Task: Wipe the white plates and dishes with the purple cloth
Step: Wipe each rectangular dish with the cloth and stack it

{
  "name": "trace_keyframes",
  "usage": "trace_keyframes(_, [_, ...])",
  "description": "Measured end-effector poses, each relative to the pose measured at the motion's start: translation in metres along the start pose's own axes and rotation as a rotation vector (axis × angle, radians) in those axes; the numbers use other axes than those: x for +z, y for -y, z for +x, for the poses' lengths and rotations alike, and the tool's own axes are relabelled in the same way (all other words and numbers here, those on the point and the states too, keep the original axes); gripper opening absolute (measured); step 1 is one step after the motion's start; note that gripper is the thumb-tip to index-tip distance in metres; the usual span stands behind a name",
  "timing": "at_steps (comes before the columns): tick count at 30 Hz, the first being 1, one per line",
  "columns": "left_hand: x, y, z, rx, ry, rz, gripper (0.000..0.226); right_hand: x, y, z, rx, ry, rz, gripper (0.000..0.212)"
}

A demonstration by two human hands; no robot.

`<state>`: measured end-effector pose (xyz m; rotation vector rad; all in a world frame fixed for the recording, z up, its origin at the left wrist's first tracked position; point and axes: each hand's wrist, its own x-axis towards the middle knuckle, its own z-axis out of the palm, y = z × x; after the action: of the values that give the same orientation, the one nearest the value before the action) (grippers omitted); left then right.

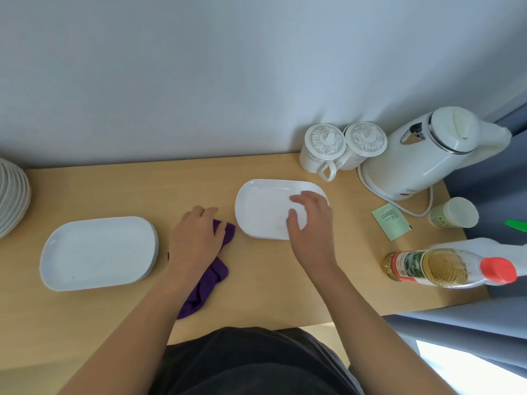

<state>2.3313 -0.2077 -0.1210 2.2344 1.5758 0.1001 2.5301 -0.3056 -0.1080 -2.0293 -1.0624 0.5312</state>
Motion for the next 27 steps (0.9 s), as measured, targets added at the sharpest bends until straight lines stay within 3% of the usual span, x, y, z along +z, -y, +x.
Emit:
trace_keyframes(6, [-0.012,0.031,-0.038,-0.091,0.039,0.019,0.043,0.035,0.043,-0.027,-0.143,0.397,0.114,0.023])
trace_keyframes(10, [-0.003,0.043,-0.055,-0.034,0.114,0.157,0.044,0.047,0.052,-0.040,-0.159,0.569,0.059,0.024])
trace_keyframes(15, [-0.014,0.046,-0.059,-0.089,0.059,-0.108,0.016,0.056,0.051,-0.047,-0.210,0.616,-0.006,0.033])
trace_keyframes(20, [-0.048,0.048,-0.064,-0.167,0.012,-0.504,0.007,0.075,0.056,-0.058,-0.240,0.677,-0.040,0.094])
trace_keyframes(24, [-0.073,0.059,-0.065,-0.177,-0.050,-0.756,0.007,0.094,0.070,-0.075,-0.149,0.617,0.152,0.080])
trace_keyframes(27, [-0.087,0.076,-0.065,-0.163,-0.079,-0.808,0.008,0.106,0.086,-0.082,-0.129,0.514,0.266,0.069])
